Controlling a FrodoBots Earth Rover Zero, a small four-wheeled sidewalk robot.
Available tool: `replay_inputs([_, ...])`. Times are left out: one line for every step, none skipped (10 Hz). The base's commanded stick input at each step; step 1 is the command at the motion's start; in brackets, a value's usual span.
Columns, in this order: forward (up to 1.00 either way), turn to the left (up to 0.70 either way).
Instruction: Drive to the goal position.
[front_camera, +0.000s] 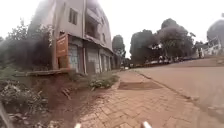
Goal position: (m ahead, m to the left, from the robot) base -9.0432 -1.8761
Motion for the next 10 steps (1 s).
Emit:
replay_inputs([-0.30,0.24])
replay_inputs([-0.30,0.05])
replay_inputs([-0.30,0.16])
replay_inputs([-0.30,0.20])
replay_inputs([-0.30,0.24])
replay_inputs([-0.30,0.25])
replay_inputs([-0.30,0.21])
replay_inputs([-0.30,0.01])
replay_inputs([-0.30,0.04])
replay_inputs([-0.30,0.07])
